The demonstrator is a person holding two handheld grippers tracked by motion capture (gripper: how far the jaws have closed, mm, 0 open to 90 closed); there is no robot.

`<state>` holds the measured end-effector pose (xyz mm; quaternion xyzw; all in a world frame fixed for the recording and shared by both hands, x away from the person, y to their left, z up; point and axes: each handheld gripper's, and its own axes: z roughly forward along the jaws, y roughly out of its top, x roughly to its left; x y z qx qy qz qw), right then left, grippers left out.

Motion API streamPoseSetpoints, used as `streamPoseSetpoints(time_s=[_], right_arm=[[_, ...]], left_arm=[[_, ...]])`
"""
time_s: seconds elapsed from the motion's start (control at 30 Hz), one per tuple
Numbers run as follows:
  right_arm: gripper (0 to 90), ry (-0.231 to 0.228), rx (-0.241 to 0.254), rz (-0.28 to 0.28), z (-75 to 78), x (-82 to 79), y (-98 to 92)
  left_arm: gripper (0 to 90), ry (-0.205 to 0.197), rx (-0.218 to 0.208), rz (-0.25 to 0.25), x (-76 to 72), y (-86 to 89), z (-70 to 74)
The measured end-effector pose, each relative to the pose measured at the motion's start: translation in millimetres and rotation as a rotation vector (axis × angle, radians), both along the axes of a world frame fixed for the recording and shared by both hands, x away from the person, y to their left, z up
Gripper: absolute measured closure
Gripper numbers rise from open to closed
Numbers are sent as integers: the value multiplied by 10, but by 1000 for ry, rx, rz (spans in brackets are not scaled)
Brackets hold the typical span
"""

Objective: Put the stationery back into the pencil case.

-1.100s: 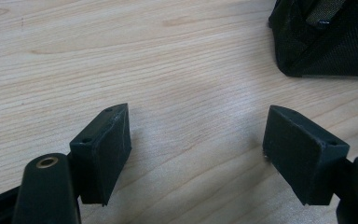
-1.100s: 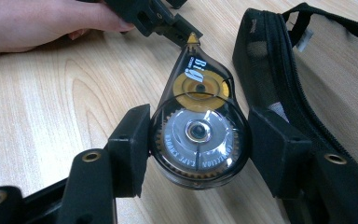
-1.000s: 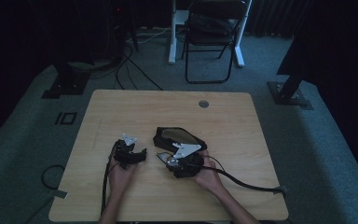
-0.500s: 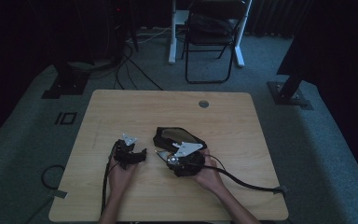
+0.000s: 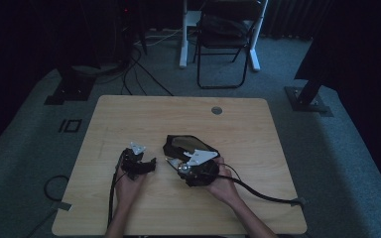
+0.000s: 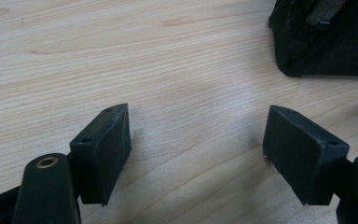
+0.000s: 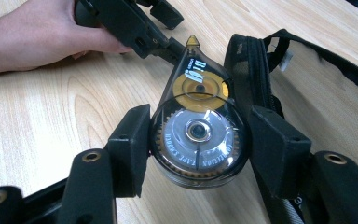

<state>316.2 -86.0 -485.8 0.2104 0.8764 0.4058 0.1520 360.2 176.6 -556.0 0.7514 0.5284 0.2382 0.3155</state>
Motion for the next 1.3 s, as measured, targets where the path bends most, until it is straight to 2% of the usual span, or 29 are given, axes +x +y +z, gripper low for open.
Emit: streamPoseSetpoints(time_s=[0.83, 1.3], right_arm=[[416, -24, 17, -7, 96, -6, -27], [416, -47, 39, -21, 205, 26, -89]], left_arm=[[237, 0, 0, 0, 0, 0, 0], [237, 1, 1, -1, 0, 1, 1]])
